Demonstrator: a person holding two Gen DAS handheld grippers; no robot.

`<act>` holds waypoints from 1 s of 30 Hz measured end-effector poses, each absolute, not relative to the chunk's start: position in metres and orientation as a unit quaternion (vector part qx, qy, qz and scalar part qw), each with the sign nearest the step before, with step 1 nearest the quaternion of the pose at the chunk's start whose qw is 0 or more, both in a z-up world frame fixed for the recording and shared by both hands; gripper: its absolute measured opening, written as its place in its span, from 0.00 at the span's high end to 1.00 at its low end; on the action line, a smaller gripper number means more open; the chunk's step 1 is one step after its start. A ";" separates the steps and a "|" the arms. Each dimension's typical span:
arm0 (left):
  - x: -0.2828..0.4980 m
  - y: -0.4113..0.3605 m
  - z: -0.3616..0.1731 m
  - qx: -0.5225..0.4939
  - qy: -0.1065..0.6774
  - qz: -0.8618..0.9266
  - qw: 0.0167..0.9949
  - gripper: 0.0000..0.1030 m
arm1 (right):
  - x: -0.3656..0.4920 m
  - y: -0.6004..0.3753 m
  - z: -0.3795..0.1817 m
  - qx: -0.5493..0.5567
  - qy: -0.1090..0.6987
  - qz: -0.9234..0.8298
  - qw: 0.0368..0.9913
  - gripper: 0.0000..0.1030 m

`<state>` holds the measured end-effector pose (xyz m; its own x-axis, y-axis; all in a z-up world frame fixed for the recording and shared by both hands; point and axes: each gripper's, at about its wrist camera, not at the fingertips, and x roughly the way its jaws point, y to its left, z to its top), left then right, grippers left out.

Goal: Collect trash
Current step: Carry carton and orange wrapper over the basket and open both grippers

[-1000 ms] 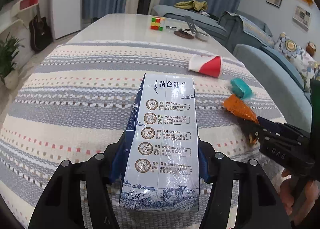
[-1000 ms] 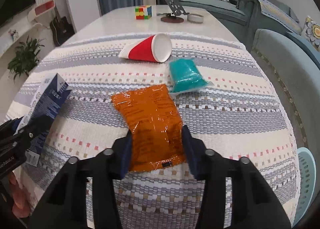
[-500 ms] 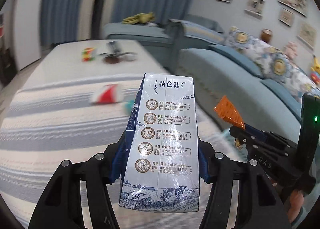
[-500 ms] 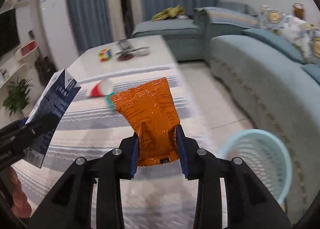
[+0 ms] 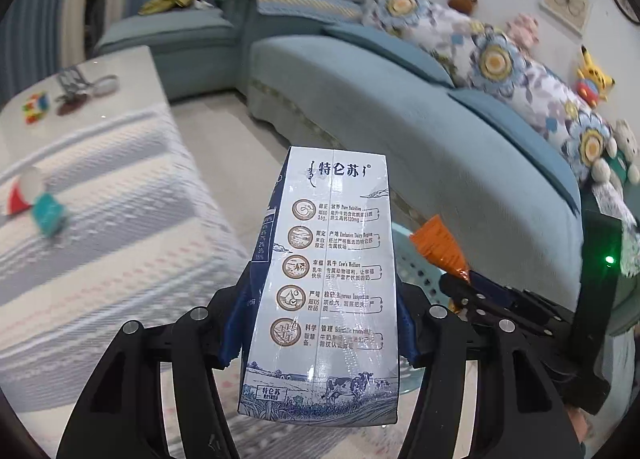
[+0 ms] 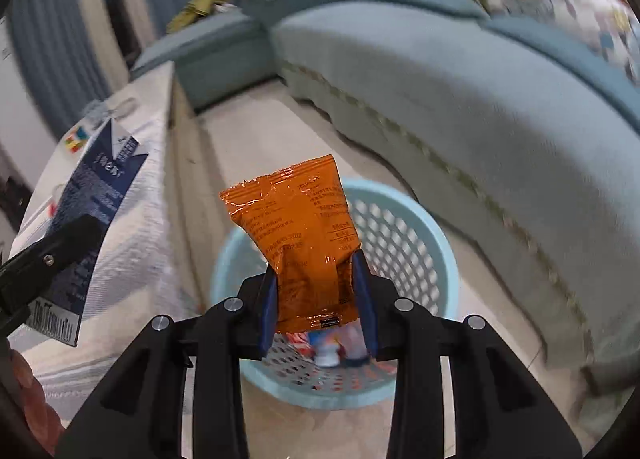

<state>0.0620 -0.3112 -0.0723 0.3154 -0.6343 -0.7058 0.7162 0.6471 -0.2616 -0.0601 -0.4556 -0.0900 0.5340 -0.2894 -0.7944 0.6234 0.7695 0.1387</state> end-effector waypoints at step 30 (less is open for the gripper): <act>0.103 -0.243 -0.057 -0.048 0.401 -0.458 0.792 0.24 | -0.047 -0.451 -0.095 0.246 0.394 -0.257 0.848 0.27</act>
<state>0.1025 -0.2434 -0.0569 0.2581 -0.7642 -0.5910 0.6875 0.5751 -0.4434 -0.0467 -0.4509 -0.0948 0.5580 -0.2426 -0.7936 0.6293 0.7470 0.2141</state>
